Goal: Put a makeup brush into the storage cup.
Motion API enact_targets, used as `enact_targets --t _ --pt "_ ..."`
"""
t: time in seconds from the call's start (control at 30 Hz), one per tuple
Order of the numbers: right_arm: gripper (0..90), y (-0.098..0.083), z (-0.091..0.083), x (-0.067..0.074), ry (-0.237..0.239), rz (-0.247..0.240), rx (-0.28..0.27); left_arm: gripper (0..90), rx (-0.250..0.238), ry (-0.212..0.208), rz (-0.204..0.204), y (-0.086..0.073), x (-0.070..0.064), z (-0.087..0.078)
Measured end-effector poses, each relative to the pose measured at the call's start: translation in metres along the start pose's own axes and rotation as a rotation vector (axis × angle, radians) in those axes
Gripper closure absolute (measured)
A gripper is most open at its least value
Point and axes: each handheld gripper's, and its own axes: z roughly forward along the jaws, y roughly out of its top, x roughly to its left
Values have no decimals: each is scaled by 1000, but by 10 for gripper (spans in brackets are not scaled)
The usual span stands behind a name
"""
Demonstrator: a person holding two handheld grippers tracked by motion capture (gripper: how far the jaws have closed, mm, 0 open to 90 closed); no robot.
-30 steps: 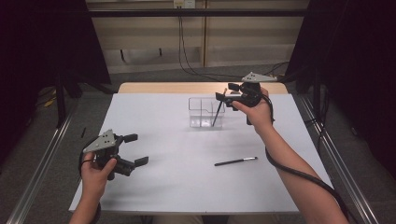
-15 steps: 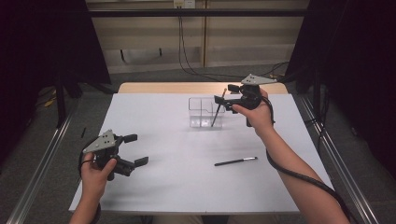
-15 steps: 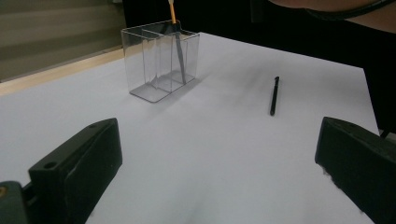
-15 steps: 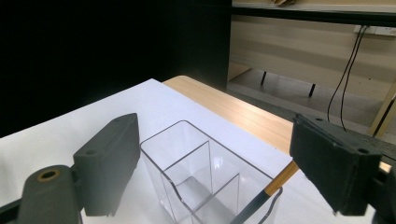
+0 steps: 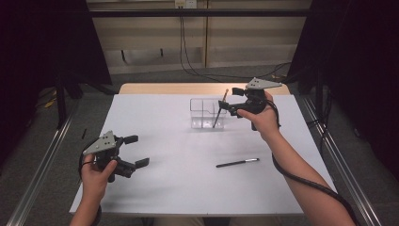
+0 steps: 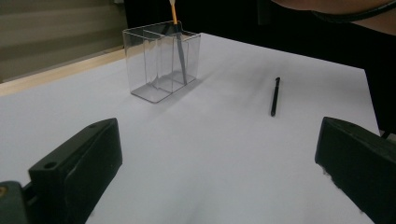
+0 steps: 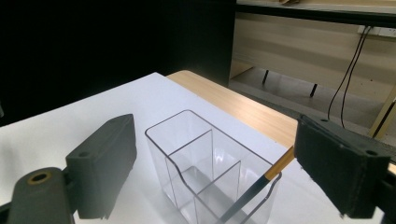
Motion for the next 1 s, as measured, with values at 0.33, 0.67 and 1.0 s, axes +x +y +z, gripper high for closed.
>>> enact_targets --t 0.33,0.67,1.0 --pt "115 -5 -7 4 16 -5 -6 7 -1 5 1 0 -1 -3" --pt "89 -11 -19 9 41 -25 2 7 -5 3 -4 0 -1 -2" --pt "57 -22 -34 11 59 -17 0 7 -4 -1 -1 0 -2 -1"
